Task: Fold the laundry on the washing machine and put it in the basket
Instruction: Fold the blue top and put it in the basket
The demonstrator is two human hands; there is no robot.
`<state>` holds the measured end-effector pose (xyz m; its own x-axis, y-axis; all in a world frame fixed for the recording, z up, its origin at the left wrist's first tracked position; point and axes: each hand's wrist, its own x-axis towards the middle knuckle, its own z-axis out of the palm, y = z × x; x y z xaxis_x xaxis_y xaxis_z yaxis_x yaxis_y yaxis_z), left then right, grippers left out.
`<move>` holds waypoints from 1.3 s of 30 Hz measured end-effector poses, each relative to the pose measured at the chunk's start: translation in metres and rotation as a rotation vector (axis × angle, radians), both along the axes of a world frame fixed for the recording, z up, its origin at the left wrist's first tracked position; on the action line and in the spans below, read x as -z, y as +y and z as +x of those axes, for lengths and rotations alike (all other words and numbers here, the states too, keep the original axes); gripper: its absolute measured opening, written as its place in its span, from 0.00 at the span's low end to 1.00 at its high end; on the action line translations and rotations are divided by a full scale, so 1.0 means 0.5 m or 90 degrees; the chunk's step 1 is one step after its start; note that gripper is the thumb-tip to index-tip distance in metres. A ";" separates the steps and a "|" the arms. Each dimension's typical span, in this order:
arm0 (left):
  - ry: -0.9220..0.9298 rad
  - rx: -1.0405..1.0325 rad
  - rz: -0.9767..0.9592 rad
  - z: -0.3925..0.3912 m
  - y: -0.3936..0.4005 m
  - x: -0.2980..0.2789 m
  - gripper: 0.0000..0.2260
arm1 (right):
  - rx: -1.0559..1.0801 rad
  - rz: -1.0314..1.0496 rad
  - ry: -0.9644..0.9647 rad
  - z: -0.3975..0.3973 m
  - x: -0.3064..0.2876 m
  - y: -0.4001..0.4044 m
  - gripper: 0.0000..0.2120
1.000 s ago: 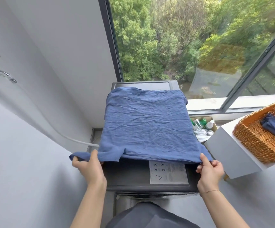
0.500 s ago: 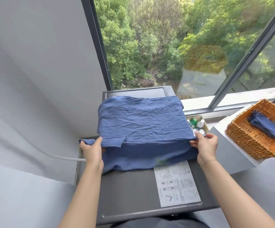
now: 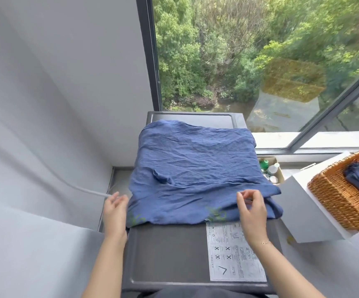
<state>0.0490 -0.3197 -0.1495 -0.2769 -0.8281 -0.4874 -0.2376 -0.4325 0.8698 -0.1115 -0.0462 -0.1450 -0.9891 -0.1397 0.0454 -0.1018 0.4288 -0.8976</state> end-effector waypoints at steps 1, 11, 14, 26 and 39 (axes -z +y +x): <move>-0.025 -0.017 0.010 0.020 0.005 0.013 0.16 | -0.064 0.044 0.046 0.022 0.009 -0.008 0.06; -0.022 0.067 0.287 0.064 0.000 0.087 0.17 | -0.321 0.436 0.195 0.081 0.088 -0.068 0.21; -0.027 0.070 0.343 0.056 -0.009 0.095 0.22 | -0.338 0.496 0.184 0.081 0.081 -0.070 0.22; 0.033 -0.048 0.144 0.061 -0.050 0.097 0.08 | -0.316 0.633 0.130 0.072 0.075 -0.051 0.27; -0.651 0.337 -0.443 0.045 -0.105 -0.034 0.15 | -0.174 0.496 0.018 0.060 0.060 0.037 0.30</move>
<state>0.0715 -0.3720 -0.1324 -0.4057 -0.8939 -0.1909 -0.9072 0.3683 0.2033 -0.0816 -0.0278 -0.1748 -0.9158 -0.3765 -0.1398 -0.3105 0.8845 -0.3482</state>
